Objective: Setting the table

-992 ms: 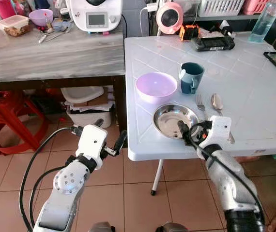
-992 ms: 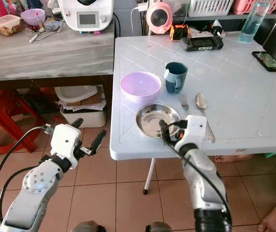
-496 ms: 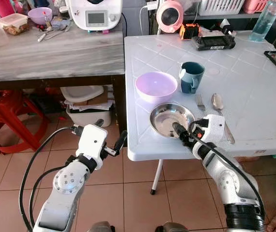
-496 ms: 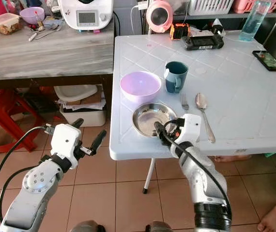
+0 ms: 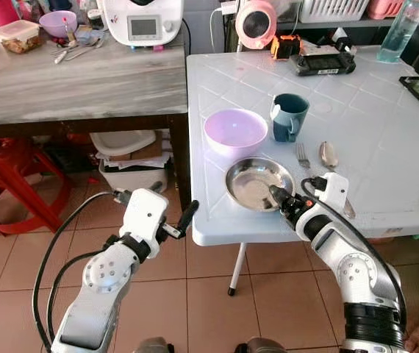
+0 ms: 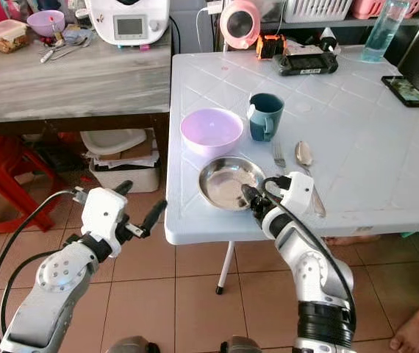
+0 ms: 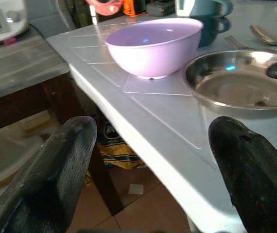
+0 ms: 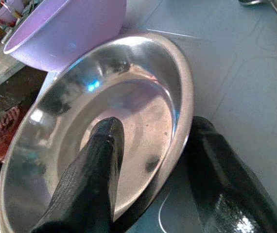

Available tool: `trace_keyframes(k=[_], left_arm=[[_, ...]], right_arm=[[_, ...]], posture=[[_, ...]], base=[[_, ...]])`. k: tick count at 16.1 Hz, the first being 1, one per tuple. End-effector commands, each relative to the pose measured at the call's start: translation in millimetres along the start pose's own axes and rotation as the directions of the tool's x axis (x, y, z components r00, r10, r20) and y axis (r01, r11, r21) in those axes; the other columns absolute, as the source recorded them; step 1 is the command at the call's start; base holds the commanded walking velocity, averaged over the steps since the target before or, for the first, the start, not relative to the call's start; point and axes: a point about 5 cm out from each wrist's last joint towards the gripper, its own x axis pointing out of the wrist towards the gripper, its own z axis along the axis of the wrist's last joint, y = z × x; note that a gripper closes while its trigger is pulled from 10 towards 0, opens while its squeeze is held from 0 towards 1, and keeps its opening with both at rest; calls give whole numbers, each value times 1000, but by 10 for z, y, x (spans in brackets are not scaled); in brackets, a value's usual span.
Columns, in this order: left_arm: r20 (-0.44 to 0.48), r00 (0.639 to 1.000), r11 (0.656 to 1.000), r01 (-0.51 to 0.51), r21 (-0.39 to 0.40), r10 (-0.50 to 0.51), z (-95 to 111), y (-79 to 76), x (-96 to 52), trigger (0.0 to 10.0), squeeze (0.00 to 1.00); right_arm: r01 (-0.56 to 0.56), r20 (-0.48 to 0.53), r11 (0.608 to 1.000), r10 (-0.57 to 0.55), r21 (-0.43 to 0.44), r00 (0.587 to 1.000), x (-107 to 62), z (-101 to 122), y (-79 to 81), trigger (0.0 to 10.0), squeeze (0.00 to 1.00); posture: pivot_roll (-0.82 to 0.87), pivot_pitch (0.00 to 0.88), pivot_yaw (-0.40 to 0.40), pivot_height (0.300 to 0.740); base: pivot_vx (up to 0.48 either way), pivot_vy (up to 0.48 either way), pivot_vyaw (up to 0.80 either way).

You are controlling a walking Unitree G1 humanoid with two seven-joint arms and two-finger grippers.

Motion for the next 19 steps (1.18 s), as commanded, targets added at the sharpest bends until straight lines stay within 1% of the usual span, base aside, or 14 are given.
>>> trace_keyframes(k=[1,2,3,5,7,12,15,16,17,18,19], left_arm=[[4,1000,1000,15,12,-15,33,6,1,10000,0],[3,1000,1000,17,12,-17,31,6,-1,10000,0],[0,1000,1000,27,9,-27,28,1,-2,10000,0],[-3,999,999,43,5,-43,26,-10,-4,10000,0],[-6,999,999,49,3,-49,25,-15,-5,10000,0],[-7,998,998,59,1,-59,25,-26,-2,10000,0],[-4,998,998,61,-3,-61,27,-35,8,10000,0],[-2,998,998,62,-1,-62,27,-35,10,10000,0],[-2,1000,1000,25,18,-25,15,-1,12,10000,0],[-20,1000,1000,-11,26,12,-14,27,21,10000,0],[-34,999,999,-39,5,40,-51,46,30,10000,0]], right_arm=[[-11,-91,999,15,45,996,27,-171,33,0,0],[-15,-98,999,19,48,995,27,-177,37,0,0],[-7,-121,998,15,66,993,25,-202,24,0,0],[6,-134,995,6,95,991,19,-209,4,0,0],[25,-127,996,-13,91,992,19,-198,-15,0,0],[35,-138,993,-19,113,990,22,-210,0,0,0],[88,-148,991,-72,102,986,3,-236,-48,0,0],[114,-132,986,-98,125,986,-5,-237,-71,0,0],[121,-96,985,-110,120,989,-17,-212,-74,0,0],[108,-79,990,-101,86,992,-23,-207,-46,0,0],[111,-41,992,-109,53,993,-40,-207,0,10000,0]], posture=[[41,18,38,740],[42,16,37,740],[41,18,38,740],[41,18,38,740],[40,18,39,740],[40,19,34,740],[36,18,30,740],[35,17,29,740],[35,14,29,740],[34,10,27,740],[31,2,24,740]], base=[[0,0,0],[0,0,0],[0,0,0],[0,0,0],[0,0,0],[0,0,0],[0,0,0],[0,0,0],[0,0,0],[0,0,0],[0,0,0]])
